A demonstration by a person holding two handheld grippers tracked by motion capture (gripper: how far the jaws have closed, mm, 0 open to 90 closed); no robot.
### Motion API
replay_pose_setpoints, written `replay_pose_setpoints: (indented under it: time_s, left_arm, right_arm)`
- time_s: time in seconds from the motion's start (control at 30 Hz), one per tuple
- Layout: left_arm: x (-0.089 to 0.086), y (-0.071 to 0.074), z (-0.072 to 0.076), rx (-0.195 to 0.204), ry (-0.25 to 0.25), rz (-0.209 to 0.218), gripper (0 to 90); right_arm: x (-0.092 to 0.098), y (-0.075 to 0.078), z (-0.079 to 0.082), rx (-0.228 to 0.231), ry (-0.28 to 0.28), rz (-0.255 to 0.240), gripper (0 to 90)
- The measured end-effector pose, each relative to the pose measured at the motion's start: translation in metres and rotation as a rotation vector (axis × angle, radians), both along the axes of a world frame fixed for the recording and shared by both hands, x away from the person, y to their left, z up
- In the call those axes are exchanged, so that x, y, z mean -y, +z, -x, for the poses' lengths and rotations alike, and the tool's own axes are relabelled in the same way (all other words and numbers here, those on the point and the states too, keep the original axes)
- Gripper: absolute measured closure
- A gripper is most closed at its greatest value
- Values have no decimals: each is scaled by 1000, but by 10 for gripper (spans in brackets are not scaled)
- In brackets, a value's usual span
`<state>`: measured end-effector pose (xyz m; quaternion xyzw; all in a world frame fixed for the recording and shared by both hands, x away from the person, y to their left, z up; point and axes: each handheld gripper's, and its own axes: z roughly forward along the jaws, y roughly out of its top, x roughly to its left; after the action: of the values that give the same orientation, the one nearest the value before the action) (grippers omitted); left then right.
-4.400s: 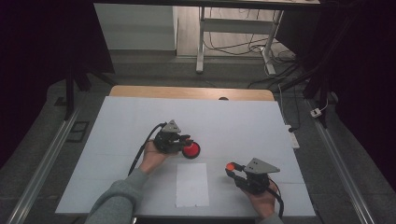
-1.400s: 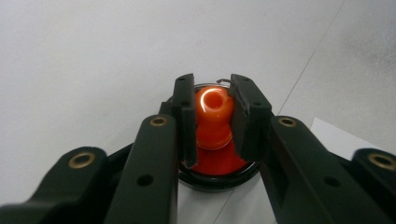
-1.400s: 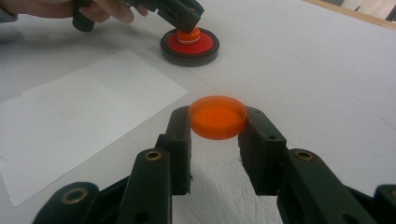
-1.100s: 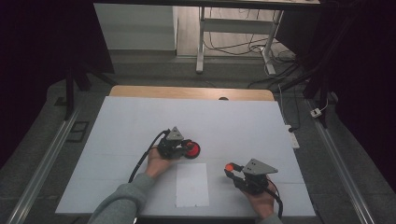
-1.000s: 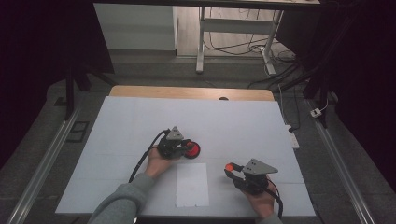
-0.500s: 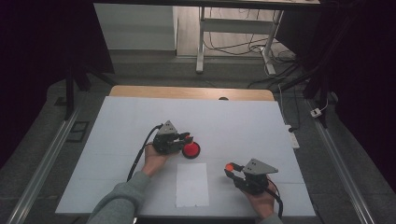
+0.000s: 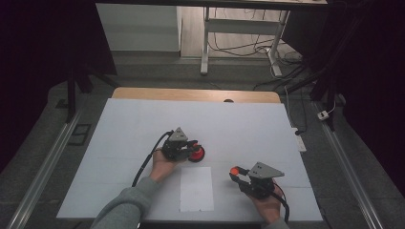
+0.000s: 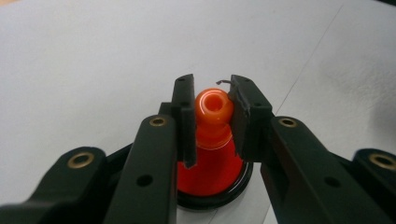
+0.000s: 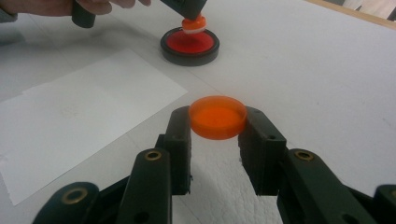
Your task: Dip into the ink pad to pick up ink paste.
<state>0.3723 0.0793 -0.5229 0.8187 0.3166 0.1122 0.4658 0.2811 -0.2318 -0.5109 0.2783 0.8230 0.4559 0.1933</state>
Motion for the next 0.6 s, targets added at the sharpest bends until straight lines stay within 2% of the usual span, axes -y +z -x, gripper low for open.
replay_pose_setpoints:
  time_s: [0.13,0.23,0.43,0.6]
  left_arm:
    - [1,-4,0,-2,1,-34,725]
    - [1,-7,-1,-8,4,-43,725]
    - [1,-7,-1,1,4,-53,726]
    - [1,-10,1,6,14,-42,729]
  right_arm:
    - [0,0,0,4,2,-4,644]
    - [0,0,0,3,2,-1,644]
    - [1,1,0,6,-2,0,644]
    - [0,1,1,2,1,-4,644]
